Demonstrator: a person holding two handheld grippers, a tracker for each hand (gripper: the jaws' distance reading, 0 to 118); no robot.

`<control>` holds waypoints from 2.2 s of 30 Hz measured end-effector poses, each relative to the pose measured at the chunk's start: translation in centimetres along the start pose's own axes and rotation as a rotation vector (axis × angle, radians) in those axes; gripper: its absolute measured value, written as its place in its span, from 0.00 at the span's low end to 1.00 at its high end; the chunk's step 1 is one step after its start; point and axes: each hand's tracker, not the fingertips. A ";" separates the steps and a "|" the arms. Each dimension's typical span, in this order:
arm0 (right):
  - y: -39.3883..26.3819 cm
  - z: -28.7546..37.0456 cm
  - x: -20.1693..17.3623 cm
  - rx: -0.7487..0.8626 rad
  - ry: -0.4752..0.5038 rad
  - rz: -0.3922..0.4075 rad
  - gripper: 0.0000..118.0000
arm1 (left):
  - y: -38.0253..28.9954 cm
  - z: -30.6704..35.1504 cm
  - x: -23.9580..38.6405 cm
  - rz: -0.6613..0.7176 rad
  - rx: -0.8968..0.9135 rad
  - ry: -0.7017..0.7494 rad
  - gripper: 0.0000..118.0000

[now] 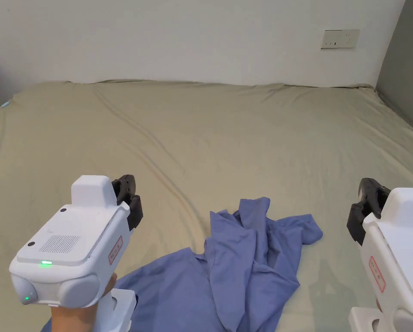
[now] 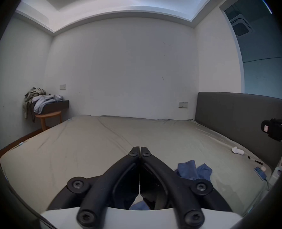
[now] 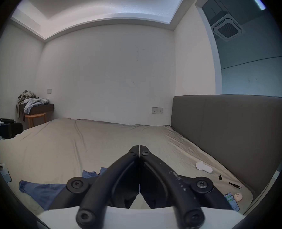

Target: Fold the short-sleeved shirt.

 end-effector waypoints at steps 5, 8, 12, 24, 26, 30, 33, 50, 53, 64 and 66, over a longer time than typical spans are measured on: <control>-0.3 -0.2 -0.1 -0.007 0.002 -0.001 0.01 | -1.1 -0.5 -1.3 -0.010 -0.152 0.040 0.00; -0.6 -0.4 0.0 -0.019 0.013 -0.013 0.01 | -3.1 -1.3 -3.8 0.006 -0.326 0.038 0.00; -1.0 -0.7 0.1 -0.037 0.024 -0.017 0.01 | -6.2 -0.7 -7.6 0.047 -0.466 0.063 0.00; -2.6 -1.6 0.0 -0.107 0.044 -0.031 0.01 | -14.5 -3.8 -13.1 0.115 -0.765 0.191 0.91; -2.8 -1.5 0.2 -0.116 0.042 -0.031 0.01 | -16.2 -4.5 -13.2 0.084 -0.798 0.206 0.74; -3.3 -1.6 0.8 -0.137 0.033 -0.025 0.01 | -19.3 -4.8 -13.0 0.113 -0.869 0.165 0.35; -3.7 -2.4 1.5 -0.164 0.021 -0.029 0.01 | -18.4 -4.5 -12.9 0.190 -0.836 0.140 0.05; -11.2 -28.2 1.7 -0.715 0.091 0.049 1.00 | -11.2 -5.2 -11.1 0.200 -0.620 0.051 0.05; -13.6 -32.0 0.6 -0.789 0.102 0.082 1.00 | -11.3 -6.4 -11.0 0.205 -0.628 0.043 0.05; -17.0 -33.9 -1.5 -0.882 0.210 0.128 0.06 | -12.5 -7.8 -11.6 0.216 -0.687 0.021 0.05; -16.4 -32.6 -1.6 -0.850 0.212 0.228 0.06 | -12.3 -7.7 -11.6 0.225 -0.683 0.023 0.05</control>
